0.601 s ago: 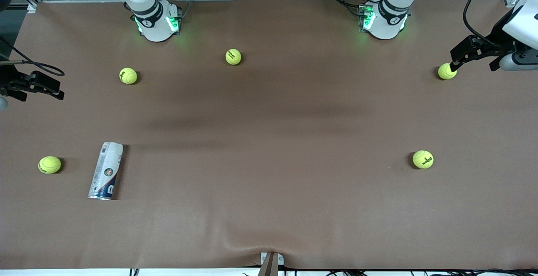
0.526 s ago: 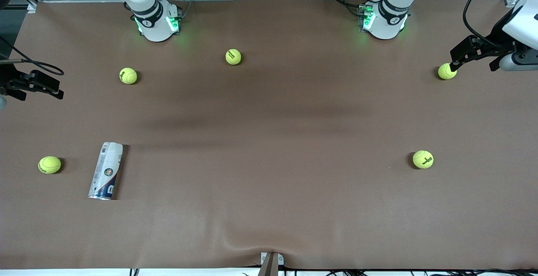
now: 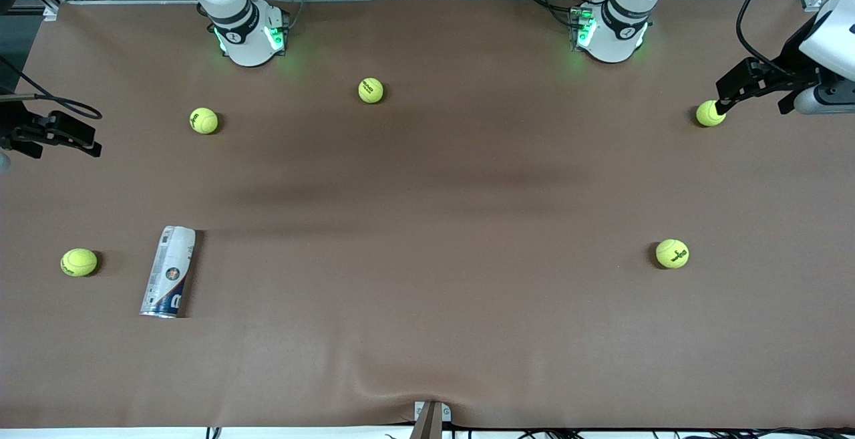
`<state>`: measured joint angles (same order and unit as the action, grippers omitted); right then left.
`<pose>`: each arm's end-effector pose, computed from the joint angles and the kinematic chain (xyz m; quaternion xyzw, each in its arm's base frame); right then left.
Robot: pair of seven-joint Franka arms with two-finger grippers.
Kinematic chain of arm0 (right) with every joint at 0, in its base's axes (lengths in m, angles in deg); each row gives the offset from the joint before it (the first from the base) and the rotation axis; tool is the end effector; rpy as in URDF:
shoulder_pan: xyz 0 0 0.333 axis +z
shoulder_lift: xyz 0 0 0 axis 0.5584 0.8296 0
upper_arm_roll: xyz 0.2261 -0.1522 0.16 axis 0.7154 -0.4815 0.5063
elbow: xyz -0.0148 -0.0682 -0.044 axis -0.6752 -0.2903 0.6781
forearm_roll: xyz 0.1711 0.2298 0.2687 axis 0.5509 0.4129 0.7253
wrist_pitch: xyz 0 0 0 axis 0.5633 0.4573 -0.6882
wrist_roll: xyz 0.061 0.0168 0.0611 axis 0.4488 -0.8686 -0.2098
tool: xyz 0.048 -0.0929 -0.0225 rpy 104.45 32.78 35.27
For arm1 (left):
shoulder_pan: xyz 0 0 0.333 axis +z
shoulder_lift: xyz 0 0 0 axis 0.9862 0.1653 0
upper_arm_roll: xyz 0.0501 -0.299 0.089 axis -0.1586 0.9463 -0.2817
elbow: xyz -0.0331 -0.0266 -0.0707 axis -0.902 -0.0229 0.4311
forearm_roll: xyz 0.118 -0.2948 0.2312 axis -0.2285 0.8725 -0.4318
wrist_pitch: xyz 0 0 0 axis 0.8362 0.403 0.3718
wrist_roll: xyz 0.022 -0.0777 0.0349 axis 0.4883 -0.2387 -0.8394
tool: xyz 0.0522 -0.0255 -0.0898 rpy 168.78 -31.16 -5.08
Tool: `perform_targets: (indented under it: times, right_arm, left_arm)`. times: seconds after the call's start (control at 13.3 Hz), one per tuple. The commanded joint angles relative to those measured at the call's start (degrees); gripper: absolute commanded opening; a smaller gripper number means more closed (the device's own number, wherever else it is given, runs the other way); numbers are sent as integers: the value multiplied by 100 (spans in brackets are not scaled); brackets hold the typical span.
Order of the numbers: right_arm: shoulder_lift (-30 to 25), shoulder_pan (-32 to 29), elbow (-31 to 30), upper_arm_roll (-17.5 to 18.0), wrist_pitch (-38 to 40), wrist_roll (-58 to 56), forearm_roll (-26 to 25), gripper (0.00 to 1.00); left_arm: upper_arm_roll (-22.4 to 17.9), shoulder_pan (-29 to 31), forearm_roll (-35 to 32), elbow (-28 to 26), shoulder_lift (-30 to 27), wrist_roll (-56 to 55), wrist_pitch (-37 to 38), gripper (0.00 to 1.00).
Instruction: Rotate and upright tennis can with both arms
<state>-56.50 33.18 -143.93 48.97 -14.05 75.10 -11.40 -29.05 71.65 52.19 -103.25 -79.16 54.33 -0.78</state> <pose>0.5673 -0.0349 0.6077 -0.9998 -0.0013 0.0215 0.0013 0.5182 -0.0563 0.6504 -1.0000 -0.0018 -0.0092 0.0031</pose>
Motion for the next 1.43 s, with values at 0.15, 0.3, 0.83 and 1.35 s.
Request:
perform_targets:
  times: [0.15, 0.3, 0.83, 1.35]
  right_arm:
    - [-19, -144, -281, 32, -79, 98, -59, 100]
    - [77, -144, -281, 32, -114, 98, -51, 100]
    - [533, -144, -1194, 32, -1483, 89, -33, 100]
    - [1931, -363, -1151, 32, -3039, -8, -77, 100]
  left_arm:
    - [-2, 48, 62, 65, 60, 114, -26, 100]
    - [-2, 39, 62, 30, 60, 114, -26, 100]
    - [-11, 48, 62, -5, 69, 149, -35, 100]
    - [-11, 39, 62, 21, 69, 149, -44, 100]
